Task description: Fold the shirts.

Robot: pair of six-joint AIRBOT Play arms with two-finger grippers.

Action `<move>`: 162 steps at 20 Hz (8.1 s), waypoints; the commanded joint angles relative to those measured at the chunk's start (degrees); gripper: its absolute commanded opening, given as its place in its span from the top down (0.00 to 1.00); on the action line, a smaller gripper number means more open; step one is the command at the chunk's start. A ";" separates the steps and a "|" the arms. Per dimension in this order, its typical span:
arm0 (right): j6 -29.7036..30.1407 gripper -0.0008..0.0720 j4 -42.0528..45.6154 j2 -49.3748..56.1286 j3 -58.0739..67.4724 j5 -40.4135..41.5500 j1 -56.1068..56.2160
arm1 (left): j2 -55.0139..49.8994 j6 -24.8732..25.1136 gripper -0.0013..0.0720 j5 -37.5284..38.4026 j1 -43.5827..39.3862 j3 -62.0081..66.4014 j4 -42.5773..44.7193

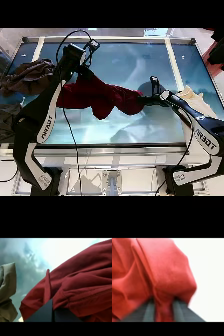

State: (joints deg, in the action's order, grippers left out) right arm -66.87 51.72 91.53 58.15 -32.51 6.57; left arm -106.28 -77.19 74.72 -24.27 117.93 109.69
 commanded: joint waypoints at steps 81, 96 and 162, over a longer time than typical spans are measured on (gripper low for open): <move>-5.53 0.46 9.09 2.80 11.13 -32.59 12.96 | 25.42 -10.82 0.32 -2.14 15.02 -55.49 -9.33; -8.37 0.38 -0.52 2.82 6.12 -26.05 13.09 | 25.42 -8.48 0.28 -5.25 15.02 -55.49 -13.46; -16.28 0.40 33.55 7.61 38.80 -7.32 -3.43 | 11.56 -20.55 0.02 -42.66 15.76 -20.02 -17.05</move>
State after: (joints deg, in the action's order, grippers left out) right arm -82.81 84.49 97.82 95.77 -44.66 4.19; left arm -93.69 -96.42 35.77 -8.99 95.22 88.20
